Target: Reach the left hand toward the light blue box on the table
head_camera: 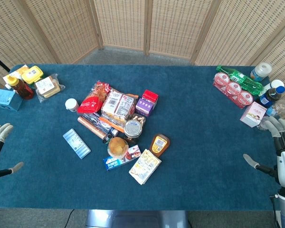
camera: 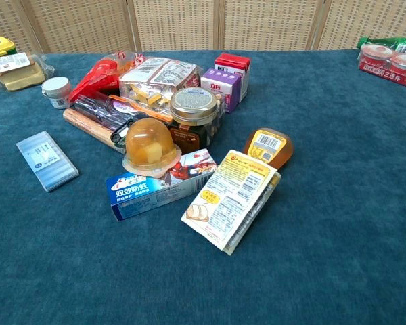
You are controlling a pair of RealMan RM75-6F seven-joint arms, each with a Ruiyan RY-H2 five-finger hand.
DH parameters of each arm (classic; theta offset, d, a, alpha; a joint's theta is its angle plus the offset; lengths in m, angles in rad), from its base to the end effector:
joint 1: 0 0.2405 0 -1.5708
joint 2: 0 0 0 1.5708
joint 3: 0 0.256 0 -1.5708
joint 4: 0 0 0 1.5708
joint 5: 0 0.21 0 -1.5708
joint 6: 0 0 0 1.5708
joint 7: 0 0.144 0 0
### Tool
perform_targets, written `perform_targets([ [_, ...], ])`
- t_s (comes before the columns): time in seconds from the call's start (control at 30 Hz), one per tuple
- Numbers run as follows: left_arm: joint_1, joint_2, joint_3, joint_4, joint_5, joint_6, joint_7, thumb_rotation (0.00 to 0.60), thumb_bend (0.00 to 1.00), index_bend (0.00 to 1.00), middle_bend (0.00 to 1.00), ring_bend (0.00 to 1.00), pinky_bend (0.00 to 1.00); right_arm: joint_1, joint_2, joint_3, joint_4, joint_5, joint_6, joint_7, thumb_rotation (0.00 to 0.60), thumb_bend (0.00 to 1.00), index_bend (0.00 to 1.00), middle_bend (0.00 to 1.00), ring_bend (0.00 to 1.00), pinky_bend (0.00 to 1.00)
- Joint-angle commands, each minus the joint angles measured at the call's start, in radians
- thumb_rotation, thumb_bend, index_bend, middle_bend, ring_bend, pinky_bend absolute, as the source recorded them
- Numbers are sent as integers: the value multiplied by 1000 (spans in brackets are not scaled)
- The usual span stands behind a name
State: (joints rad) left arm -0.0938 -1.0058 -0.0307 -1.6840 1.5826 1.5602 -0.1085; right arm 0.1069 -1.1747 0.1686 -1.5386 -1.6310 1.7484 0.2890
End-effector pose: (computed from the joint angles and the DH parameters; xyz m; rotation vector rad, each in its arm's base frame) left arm -0.2892 0.1782 0.1903 -1.4102 -0.8752 -1.0445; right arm -0.2750 -0.2010 0.1922 1.2194 -0.7440 1.4455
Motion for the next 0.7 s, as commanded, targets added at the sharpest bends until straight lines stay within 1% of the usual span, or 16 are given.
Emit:
perform_targets([
  [0.03, 1, -1, 0, 0, -2, -2, 6, 600, 151, 0, 0, 0, 0, 4, -3, 0, 5, 5, -8, -2, 600, 0, 95, 0, 0, 0],
  [0.17, -4, -6, -1, 4, 0, -10, 13, 600, 152, 0, 0, 0, 0, 4, -2, 4, 4, 14, -12, 2, 600, 0, 95, 0, 0, 0],
  [0.37, -33, -52, -7, 77, 49, -15, 17, 600, 150, 2, 0, 0, 0, -4, 6, 7, -7, 19, -1, 5, 600, 0, 95, 0, 0, 0],
  [0.57, -118, -51, -4, 117, 57, -155, 55, 600, 150, 32, 0, 0, 0, -7, 13, 10, -15, 18, 6, 15, 600, 0, 96, 0, 0, 0],
  [0.7, -175, -42, 3, 116, 48, -263, 87, 600, 151, 37, 0, 0, 0, -9, 16, 11, -18, 19, 8, 16, 600, 0, 95, 0, 0, 0],
])
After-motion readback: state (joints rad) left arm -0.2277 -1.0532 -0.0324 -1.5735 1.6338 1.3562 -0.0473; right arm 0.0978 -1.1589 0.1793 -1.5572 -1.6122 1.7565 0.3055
